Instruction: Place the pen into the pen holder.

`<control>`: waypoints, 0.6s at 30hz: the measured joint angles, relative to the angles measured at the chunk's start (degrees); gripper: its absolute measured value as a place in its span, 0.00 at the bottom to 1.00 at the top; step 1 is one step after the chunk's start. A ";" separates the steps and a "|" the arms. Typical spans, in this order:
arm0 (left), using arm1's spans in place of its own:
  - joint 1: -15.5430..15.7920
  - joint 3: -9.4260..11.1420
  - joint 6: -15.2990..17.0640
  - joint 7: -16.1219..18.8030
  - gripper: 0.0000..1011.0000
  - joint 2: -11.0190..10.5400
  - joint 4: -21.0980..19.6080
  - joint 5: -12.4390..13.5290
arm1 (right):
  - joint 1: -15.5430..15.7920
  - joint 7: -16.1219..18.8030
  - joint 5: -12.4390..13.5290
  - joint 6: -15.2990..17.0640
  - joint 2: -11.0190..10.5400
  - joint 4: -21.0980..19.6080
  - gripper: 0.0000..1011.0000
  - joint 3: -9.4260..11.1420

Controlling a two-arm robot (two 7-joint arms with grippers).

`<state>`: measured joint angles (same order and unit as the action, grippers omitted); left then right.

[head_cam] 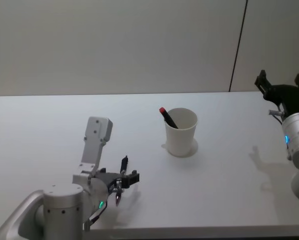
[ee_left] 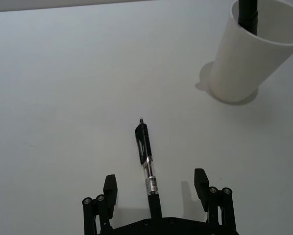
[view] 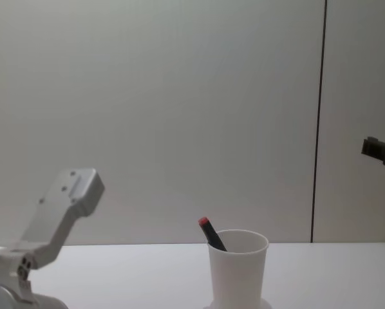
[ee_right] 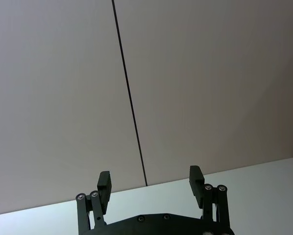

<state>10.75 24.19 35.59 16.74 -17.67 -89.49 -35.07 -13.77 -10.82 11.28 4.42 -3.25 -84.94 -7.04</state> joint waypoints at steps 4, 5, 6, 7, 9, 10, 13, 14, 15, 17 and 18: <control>0.76 0.43 1.87 0.02 0.99 0.78 1.47 1.54 | 0.00 0.00 0.00 0.00 0.00 0.00 0.99 0.00; 0.92 0.52 2.23 0.02 0.99 0.94 1.77 1.89 | 0.00 0.00 0.00 0.00 0.00 0.00 0.99 0.00; 1.03 0.58 2.40 0.02 0.99 1.05 1.98 2.07 | 0.00 0.00 0.00 0.00 0.00 0.00 0.99 0.00; 1.26 0.71 2.87 0.02 0.99 1.27 2.40 2.59 | 0.00 0.00 0.00 0.00 0.00 0.00 0.99 0.00; 1.63 0.90 3.64 0.01 0.99 1.62 3.02 3.46 | 0.00 0.00 0.00 0.00 0.00 0.00 0.99 0.00; 1.70 0.92 3.84 0.01 0.99 1.69 3.14 3.70 | 0.00 0.00 0.00 0.00 0.00 0.00 0.99 0.00; 2.04 1.09 4.51 -0.04 0.99 2.03 3.76 4.46 | 0.00 0.00 0.00 0.00 0.00 0.00 0.99 0.00; 2.17 1.14 4.84 -0.06 0.99 2.18 4.01 4.87 | 0.00 0.00 0.00 0.00 0.00 0.00 0.99 0.00; 2.26 1.17 5.00 -0.07 0.98 2.28 4.19 5.07 | 0.00 0.01 0.00 0.00 0.00 0.00 0.99 0.00; 2.43 1.26 5.45 -0.08 0.95 2.50 4.58 5.60 | -0.01 0.00 0.00 0.00 0.00 0.00 0.99 0.00; 2.48 1.28 5.59 -0.08 0.93 2.57 4.69 5.74 | 0.00 0.00 0.00 0.00 0.00 0.00 0.99 0.00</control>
<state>13.23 25.46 41.18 16.66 -15.10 -84.80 -29.33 -13.78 -10.82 11.28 4.42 -3.25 -84.93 -7.04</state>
